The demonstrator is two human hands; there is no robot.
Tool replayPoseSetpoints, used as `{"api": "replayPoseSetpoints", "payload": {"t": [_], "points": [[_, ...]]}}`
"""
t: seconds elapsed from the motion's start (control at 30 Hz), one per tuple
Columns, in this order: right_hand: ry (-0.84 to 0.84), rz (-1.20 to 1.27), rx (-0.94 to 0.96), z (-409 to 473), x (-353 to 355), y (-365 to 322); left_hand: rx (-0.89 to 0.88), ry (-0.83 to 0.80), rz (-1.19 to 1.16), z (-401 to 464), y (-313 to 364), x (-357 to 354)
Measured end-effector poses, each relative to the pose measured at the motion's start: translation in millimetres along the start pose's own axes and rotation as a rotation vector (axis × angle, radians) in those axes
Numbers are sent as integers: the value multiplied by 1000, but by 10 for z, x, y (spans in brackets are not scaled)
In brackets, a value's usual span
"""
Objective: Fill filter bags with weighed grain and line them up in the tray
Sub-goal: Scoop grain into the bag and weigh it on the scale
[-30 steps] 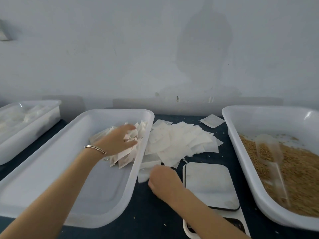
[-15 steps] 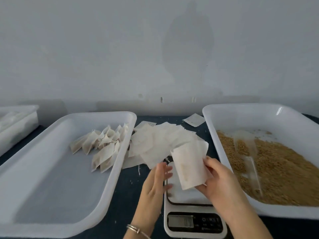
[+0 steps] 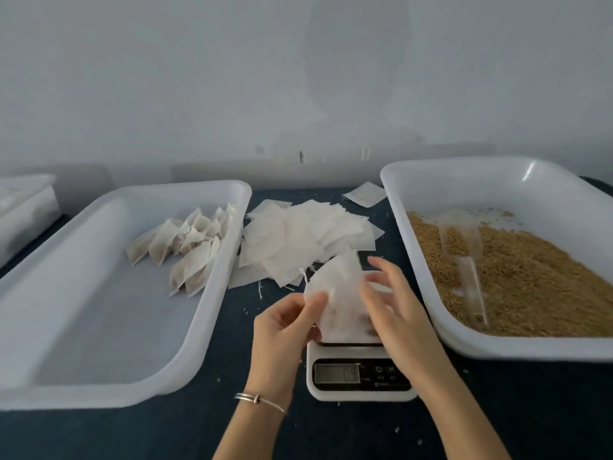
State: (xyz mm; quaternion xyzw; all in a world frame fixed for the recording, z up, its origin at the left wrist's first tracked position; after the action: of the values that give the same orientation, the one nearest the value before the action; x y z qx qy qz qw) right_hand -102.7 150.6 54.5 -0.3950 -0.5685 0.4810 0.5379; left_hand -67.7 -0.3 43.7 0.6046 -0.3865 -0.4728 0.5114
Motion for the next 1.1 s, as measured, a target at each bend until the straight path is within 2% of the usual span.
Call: {"api": "replayPoseSetpoints", "payload": {"t": [0.1, 0.2, 0.37, 0.47, 0.67, 0.83, 0.9, 1.0, 1.1], "points": [[19, -138, 233, -91, -27, -187, -39, 100, -16, -48, 44, 30], [-21, -206, 387, -182, -107, -342, -41, 70, -74, -86, 77, -44], [-120, -138, 378, -220, -132, -388, 54, -143, -259, -116, 71, -199], [-176, -122, 396, -227, -139, -388, 99, -191, -320, -132, 44, -213], [-129, -85, 361, -211, -91, -344, 107, -191, -274, -174, 29, -211], [218, -354, 500, -216, -19, -404, 9, -101, -187, -176, 92, -208], [186, -398, 482, -222, -52, -420, -22, -67, -174, -178, 118, -205], [4, -311, 374, -217, -132, -367, -53, -62, -145, -173, 155, -191], [3, -323, 366, -226, -114, -337, -147, -44, 61, -180, 203, -170]]}}
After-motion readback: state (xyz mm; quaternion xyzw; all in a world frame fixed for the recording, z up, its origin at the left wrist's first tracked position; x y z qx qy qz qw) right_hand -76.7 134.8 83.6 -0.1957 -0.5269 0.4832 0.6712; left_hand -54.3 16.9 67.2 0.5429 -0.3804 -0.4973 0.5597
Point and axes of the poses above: each hand's wrist, its own z-axis towards the middle knuckle, its own x-axis out of the back of the hand, y = z × x, the point moved 6 cm from there along z, towards the middle knuckle, and after that the axes turned 2 degrees about -z, right-handed, at the moved point
